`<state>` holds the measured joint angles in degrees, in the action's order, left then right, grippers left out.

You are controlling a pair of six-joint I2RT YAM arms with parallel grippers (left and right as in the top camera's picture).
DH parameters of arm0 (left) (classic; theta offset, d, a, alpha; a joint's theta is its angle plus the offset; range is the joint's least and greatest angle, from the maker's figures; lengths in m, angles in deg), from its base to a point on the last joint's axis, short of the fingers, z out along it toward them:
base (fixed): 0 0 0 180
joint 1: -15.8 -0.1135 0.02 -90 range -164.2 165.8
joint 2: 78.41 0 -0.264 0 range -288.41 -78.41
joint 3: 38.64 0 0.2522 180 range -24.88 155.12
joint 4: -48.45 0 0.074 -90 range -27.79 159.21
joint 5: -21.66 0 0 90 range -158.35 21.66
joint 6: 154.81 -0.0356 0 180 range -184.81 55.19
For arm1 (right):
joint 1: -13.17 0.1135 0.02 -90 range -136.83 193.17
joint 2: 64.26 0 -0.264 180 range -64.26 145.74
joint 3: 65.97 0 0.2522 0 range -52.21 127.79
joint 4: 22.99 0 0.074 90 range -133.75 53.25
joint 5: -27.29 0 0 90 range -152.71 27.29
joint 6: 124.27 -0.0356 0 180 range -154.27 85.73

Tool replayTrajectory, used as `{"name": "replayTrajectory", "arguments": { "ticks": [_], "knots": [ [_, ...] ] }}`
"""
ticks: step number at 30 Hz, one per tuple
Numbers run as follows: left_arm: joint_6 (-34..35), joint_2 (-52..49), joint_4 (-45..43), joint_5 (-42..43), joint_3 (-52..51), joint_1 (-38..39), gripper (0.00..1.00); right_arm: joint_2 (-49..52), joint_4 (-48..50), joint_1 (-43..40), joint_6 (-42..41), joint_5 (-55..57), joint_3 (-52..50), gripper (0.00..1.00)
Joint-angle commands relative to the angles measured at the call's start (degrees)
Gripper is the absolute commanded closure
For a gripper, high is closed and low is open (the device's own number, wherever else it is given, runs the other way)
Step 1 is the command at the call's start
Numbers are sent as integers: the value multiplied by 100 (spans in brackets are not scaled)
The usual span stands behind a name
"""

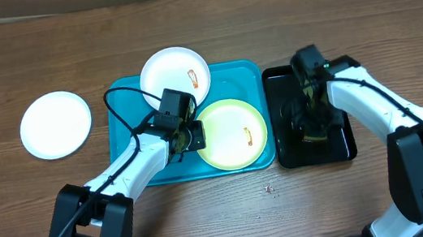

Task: Clean dirty plates on tray and stack at the side
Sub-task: 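Move right gripper down to the sponge in the black tray and grasp it, then rub the sponge in the black tray water with the right gripper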

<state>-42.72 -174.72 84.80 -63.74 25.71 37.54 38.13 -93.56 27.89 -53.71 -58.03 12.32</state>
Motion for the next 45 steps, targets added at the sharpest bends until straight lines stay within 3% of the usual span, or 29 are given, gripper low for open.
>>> {"name": "replayTrajectory", "arguments": {
  "ticks": [1, 4, 5, 9, 15, 19, 20, 21, 23, 26, 31, 35, 38, 40, 42, 43, 44, 45],
  "knots": [
    [-68, 94, 79, -76, -42, 4, 93, -52, 87, -9, -59, 31, -334, 43],
    [-68, 94, 81, -105, -42, 4, 92, -52, 129, -9, -57, -70, -448, 89],
    [-68, 94, 83, -151, -42, 4, 93, -52, 116, -9, -57, -96, -448, 96],
    [-55, 94, 221, -492, -42, 4, 96, -61, -173, -9, -31, -439, -341, 96],
    [393, 94, 463, -866, -42, 0, 94, -70, -1001, -9, 0, -424, 173, 77],
    [389, 94, 459, -782, -42, 0, 74, -70, -1104, -31, 11, 96, 446, 62],
    [387, 94, 461, -774, -42, 0, 73, -70, -1064, -33, 11, 146, 483, 52],
    [387, 94, 463, -774, -42, 0, 72, -70, -946, -33, 11, 170, 527, 30],
    [385, 94, 463, -774, -42, 0, 71, -70, -765, -33, 9, 168, 540, 7],
    [385, 94, 463, -774, -42, 0, 69, -68, -658, -33, 9, 177, 516, 1],
    [385, 94, 461, -774, -42, 0, 68, -57, -195, -33, 7, 219, 328, 1],
    [385, 94, 459, -774, -42, 4, 66, -57, 457, -33, -15, 238, -59, 23],
    [385, 94, 457, -776, -42, 4, 65, -57, 763, -33, -15, 236, -326, 25],
    [385, 94, 450, -774, -42, 4, 64, -57, 938, -33, -15, 203, -422, 33],
    [385, 94, 437, -776, -42, 4, 64, -57, 1082, -33, -11, 33, -450, 57],
    [385, 94, 435, -774, -42, 4, 64, -57, 1134, -31, -11, -74, -450, 79],
    [385, 94, 428, -774, -42, 4, 64, -59, 1185, -31, -11, -208, -446, 92],
    [385, 94, 424, -776, -42, 4, 64, -59, 1226, -31, -11, -348, -442, 96]
  ]
}}
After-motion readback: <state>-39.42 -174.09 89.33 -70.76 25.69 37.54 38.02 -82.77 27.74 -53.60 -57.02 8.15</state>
